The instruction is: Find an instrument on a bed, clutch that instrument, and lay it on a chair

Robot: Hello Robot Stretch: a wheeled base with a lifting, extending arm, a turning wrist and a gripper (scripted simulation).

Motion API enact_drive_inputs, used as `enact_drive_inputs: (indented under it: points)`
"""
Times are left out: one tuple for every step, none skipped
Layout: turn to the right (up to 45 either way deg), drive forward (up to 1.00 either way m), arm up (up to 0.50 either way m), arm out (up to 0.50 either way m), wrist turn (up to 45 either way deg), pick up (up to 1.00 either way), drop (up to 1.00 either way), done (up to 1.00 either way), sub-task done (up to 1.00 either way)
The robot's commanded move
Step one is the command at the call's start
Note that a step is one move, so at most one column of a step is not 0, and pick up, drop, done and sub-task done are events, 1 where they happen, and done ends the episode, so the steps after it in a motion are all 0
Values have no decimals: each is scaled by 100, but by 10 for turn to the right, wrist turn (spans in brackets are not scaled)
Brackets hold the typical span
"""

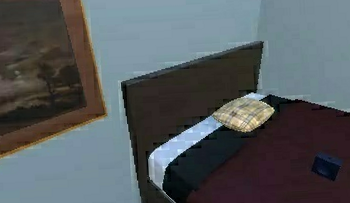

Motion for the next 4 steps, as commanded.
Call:
enact_drive_inputs:
  points:
    - [450,0,0,0,0,0,0,0,0]
    - [450,0,0,0,0,0,0,0,0]
    - [60,0,0,0,0,0,0,0,0]
    - [0,35,0,0,0,0,0,0,0]
